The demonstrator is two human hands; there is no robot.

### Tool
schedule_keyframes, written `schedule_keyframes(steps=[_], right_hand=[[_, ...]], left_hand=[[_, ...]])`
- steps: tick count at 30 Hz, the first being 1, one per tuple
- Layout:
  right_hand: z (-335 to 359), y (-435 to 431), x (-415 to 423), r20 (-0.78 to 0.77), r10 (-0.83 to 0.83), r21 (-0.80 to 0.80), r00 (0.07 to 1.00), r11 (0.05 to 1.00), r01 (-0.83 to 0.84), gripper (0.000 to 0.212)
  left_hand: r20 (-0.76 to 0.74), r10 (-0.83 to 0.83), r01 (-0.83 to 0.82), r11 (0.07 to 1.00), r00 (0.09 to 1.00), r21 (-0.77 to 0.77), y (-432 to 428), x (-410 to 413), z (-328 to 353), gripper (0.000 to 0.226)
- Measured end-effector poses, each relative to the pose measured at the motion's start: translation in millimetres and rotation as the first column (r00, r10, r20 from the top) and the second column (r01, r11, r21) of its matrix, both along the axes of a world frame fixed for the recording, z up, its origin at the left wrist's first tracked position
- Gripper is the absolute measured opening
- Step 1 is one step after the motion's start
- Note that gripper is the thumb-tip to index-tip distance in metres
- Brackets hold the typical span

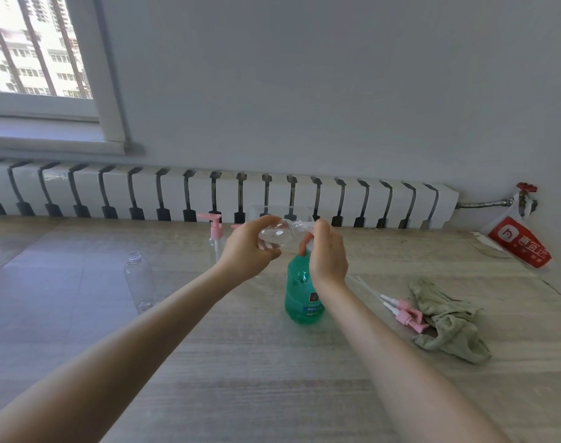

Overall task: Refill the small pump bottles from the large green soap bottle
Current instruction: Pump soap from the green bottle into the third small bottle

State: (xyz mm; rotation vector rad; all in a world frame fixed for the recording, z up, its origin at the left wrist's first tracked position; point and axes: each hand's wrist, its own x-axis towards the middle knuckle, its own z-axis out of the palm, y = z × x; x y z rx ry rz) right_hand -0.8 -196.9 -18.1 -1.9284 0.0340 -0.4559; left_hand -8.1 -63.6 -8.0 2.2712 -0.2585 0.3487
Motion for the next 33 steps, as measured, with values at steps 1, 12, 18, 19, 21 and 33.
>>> schedule_keyframes(steps=[1, 12, 18, 19, 21, 33], right_hand=[[-0.2, -0.2, -0.4, 0.012, 0.008, 0.015, 1.0, 1.0, -0.008, 0.047], [2.0, -1.6, -4.6, 0.041, 0.02, 0.132, 0.999, 0.991, -0.025, 0.018], [0.0, 0.0, -3.4, 0.041, 0.002, 0.129, 0.999, 0.992, -0.007, 0.025], [-0.2, 0.1, -3.4, 0.032, -0.004, 0.12, 0.999, 0.993, 0.001, 0.03], [1.5, 0.9, -4.1, 0.016, -0.016, 0.089, 1.0, 0.996, 0.015, 0.041], [4.7, 1.0, -3.0, -0.031, 0.008, 0.01, 0.999, 1.0, -0.008, 0.054]], left_hand=[[-0.002, 0.0, 0.0, 1.0, 1.0, 0.008, 0.1, 1.5, -0.6, 0.054], [0.005, 0.007, -0.007, 0.998, 1.0, 0.06, -2.0, 3.0, -4.5, 0.053], [-0.003, 0.002, -0.002, 0.999, 1.0, 0.049, -2.1, 2.1, -5.1, 0.052], [-0.005, -0.002, 0.002, 0.999, 1.0, 0.042, -2.3, 1.7, -4.9, 0.052], [-0.009, -0.011, 0.011, 1.0, 1.0, 0.011, -2.9, 0.0, -3.4, 0.053], [-0.005, -0.017, 0.017, 1.0, 1.0, -0.025, -4.6, -3.0, 5.6, 0.052]])
